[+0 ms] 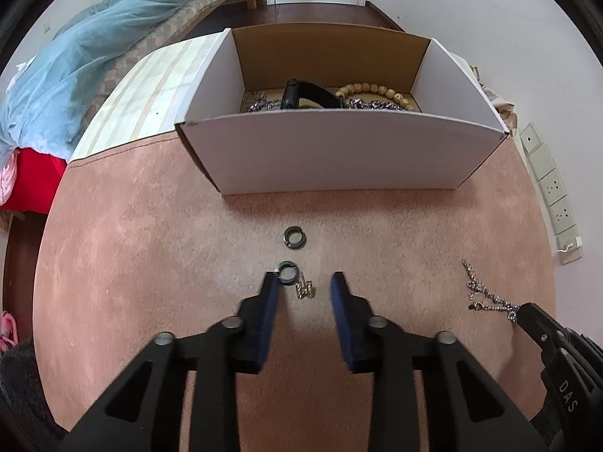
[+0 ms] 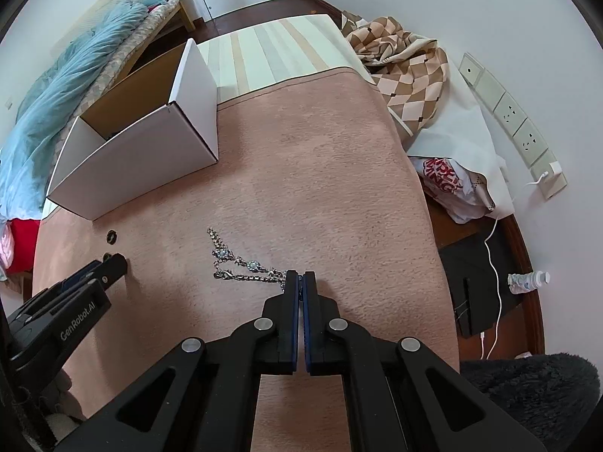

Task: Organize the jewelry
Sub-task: 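Grasp the small earrings with the left tool while the right tool grasps the silver necklace, then drop the earrings and necklace into the white box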

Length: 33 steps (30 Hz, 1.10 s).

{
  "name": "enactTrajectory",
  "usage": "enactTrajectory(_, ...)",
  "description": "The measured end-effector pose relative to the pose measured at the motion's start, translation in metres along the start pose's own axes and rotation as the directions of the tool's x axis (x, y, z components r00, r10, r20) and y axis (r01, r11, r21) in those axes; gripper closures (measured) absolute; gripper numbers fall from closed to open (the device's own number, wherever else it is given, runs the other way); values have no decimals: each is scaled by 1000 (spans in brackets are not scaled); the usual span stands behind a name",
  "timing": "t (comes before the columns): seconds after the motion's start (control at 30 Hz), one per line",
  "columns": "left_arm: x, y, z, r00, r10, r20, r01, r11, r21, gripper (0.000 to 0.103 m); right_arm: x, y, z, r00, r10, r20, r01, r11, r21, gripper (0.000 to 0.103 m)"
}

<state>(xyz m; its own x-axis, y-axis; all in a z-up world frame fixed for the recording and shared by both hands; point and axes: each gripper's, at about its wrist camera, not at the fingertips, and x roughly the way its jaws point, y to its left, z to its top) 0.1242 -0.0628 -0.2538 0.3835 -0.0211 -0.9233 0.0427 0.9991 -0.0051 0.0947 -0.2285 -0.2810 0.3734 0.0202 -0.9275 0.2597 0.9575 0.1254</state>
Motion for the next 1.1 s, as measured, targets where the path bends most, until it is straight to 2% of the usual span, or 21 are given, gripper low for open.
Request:
enactTrajectory(0.07, 0, 0, 1, 1000, -12, 4, 12, 1000, 2, 96, 0, 0, 0, 1000, 2, 0, -2, 1000, 1, 101)
enactTrajectory(0.1, 0, 0, 1, 1000, -21, 3, 21, 1000, 1, 97, -1, 0, 0, 1000, 5, 0, -5, 1000, 1, 102)
enactTrajectory(0.27, -5, 6, -5, 998, -61, -2, 61, 998, 1, 97, -10, 3, 1, 999, 29, 16, -29, 1000, -3, 102)
enactTrajectory(0.47, -30, 17, -16, 994, -111, -3, 111, 994, -19, 97, -36, 11, 8, 994, 88, 61, -86, 996, -22, 102)
enactTrajectory(0.7, -61, 59, -9, 989, -144, 16, 145, 987, -67, 97, -69, 24, 21, 980, 173, 102, -169, 984, -51, 102)
enactTrajectory(0.83, -80, 81, 6, 987, -157, 42, 160, 984, -78, 97, -87, 36, 32, 968, 220, 123, -211, 974, -81, 102)
enactTrajectory(0.97, -99, 87, 24, 983, -168, 76, 173, 983, -58, 97, -105, 52, 51, 952, 271, 144, -256, 960, -116, 102)
enactTrajectory(1.1, -108, 93, 58, 971, -217, 96, 223, 973, -54, 97, -121, 73, 77, 938, 300, 174, -270, 947, -176, 102)
